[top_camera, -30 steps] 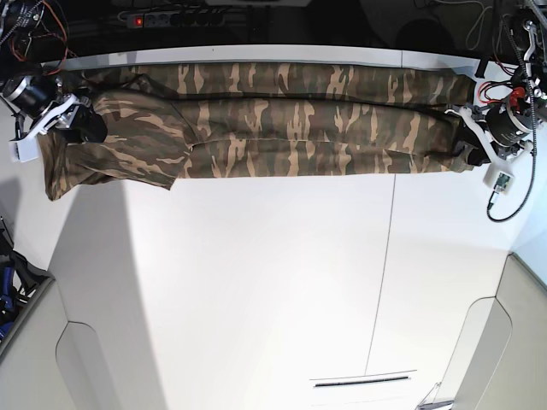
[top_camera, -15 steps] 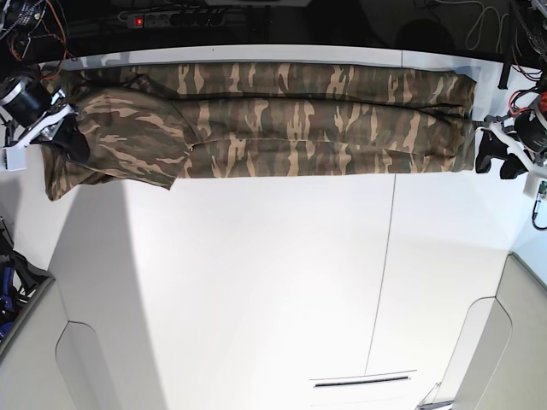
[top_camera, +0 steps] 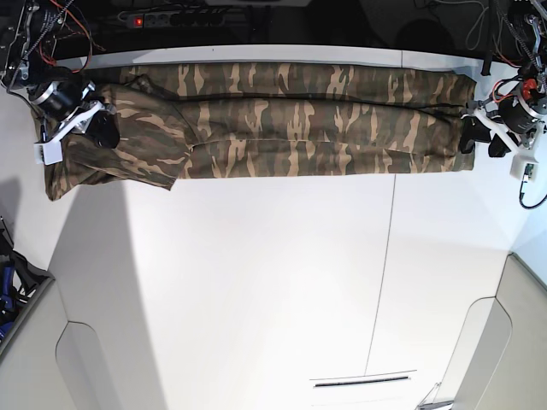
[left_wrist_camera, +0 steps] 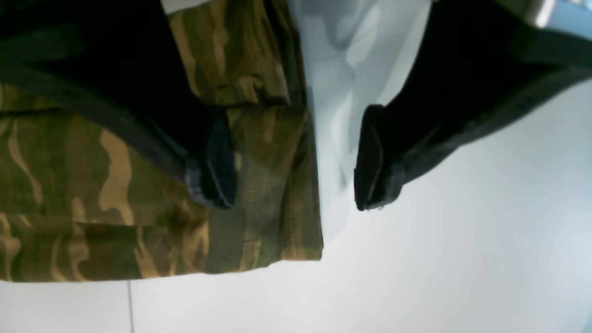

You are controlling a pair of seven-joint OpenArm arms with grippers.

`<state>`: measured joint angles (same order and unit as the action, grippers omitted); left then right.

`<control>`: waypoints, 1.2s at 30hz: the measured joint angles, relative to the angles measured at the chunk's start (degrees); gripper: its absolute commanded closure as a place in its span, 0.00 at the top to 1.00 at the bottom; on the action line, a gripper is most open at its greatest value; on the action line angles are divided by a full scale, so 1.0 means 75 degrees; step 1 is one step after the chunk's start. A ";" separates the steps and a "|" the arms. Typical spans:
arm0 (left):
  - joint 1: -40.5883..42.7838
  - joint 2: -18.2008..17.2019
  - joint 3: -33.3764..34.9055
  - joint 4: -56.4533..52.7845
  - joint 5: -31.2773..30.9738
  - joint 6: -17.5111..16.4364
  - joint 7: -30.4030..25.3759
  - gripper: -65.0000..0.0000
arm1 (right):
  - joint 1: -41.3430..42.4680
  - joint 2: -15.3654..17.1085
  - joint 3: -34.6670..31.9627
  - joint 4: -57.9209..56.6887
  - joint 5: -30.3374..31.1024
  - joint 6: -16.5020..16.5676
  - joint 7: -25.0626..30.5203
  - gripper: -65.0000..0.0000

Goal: Fold the T-shirt properly
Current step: 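Regrasp the ends of the folded strip with both grippers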

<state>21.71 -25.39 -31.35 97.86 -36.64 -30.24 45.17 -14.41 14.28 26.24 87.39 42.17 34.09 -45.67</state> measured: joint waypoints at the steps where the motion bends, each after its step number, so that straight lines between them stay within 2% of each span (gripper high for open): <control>1: 0.0000 0.0000 -0.0003 -0.0047 0.0000 0.0003 -0.0017 0.66 | 0.0020 0.0000 0.0000 -0.0006 0.0000 0.0000 0.0000 0.00; 25: 0.0000 0.0003 0.0000 -0.0306 -0.0009 0.0000 0.0009 0.67 | 0.0061 0.0000 0.0000 -0.0006 0.0006 0.0000 -0.0003 0.00; 36: -0.0020 0.0000 -0.0017 -0.1300 -0.0781 0.0000 -0.0064 0.67 | 0.0061 0.0000 0.0000 -0.0006 0.0006 0.0000 -0.0003 0.00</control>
<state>21.56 -25.39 -31.48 88.12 -42.50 -30.24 44.69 -13.96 14.28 26.24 87.35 42.22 34.09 -45.69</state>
